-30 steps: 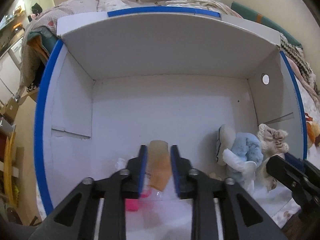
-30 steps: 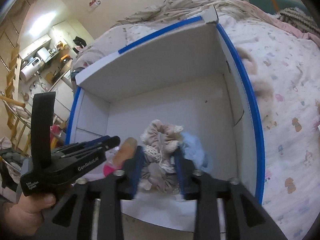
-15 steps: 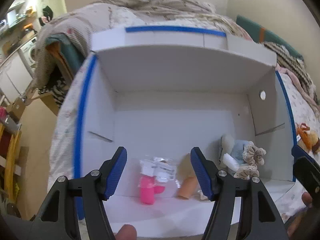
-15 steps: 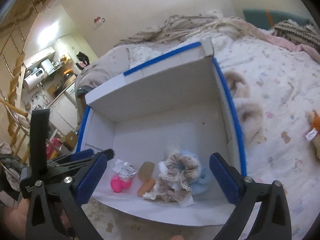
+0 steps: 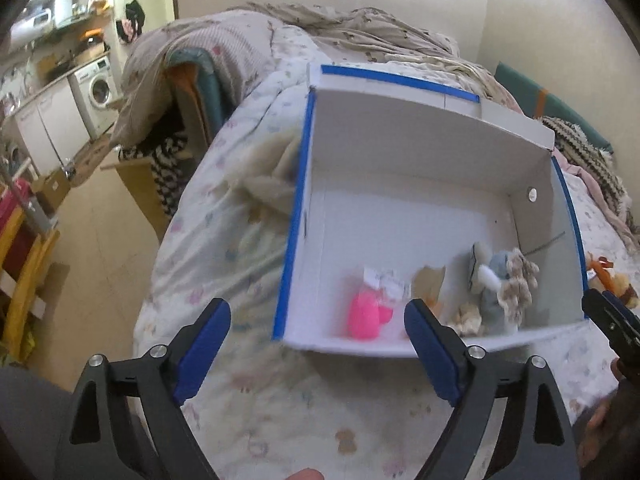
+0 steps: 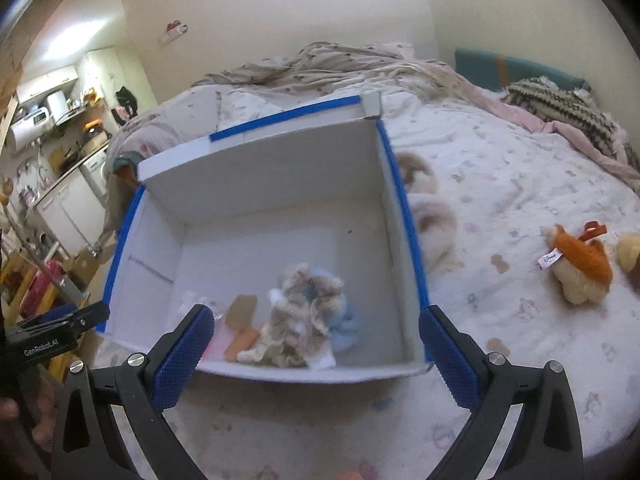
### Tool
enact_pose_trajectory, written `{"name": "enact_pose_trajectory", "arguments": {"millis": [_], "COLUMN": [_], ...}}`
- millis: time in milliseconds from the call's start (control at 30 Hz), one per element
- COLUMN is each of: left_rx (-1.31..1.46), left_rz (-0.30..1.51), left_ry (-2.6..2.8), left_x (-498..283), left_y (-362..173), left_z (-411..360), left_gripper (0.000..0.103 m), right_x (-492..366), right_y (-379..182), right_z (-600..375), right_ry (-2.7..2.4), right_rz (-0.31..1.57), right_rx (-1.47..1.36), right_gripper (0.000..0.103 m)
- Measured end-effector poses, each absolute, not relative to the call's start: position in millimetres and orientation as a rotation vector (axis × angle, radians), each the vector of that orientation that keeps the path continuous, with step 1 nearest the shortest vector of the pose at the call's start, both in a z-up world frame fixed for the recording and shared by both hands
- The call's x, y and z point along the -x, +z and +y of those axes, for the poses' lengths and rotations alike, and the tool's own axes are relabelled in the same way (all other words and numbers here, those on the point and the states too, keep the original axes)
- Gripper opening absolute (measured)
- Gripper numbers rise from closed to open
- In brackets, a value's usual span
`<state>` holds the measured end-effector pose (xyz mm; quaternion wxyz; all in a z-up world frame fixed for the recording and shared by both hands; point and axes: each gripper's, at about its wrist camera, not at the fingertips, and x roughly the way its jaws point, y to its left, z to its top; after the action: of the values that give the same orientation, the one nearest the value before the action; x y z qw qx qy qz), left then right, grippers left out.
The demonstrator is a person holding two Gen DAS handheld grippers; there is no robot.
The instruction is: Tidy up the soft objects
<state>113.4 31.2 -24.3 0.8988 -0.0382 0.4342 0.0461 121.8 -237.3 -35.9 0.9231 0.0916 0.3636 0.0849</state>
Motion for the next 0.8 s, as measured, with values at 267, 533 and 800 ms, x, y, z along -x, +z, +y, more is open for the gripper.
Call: {"name": "enact_pose_trajectory", "arguments": {"millis": [267, 533, 800], "left_rx": [0.095, 0.035, 0.064], "left_rz": [0.872, 0.716, 0.686], "left_ry": [0.064, 0.074, 0.105], "left_x": [-66, -52, -52], "left_y": [-32, -23, -19], "left_z": [31, 23, 31], "left_gripper": [0.095, 0.095, 0.095], "right_x": [-86, -58, -64], "right_y": [-38, -25, -23], "right_z": [-226, -216, -211], "right_ry": [0.178, 0.152, 0.139], "right_rz": [0.768, 0.649, 0.597], "right_rx": [-0.169, -0.105, -0.098], "right_gripper": [0.103, 0.103, 0.103]}}
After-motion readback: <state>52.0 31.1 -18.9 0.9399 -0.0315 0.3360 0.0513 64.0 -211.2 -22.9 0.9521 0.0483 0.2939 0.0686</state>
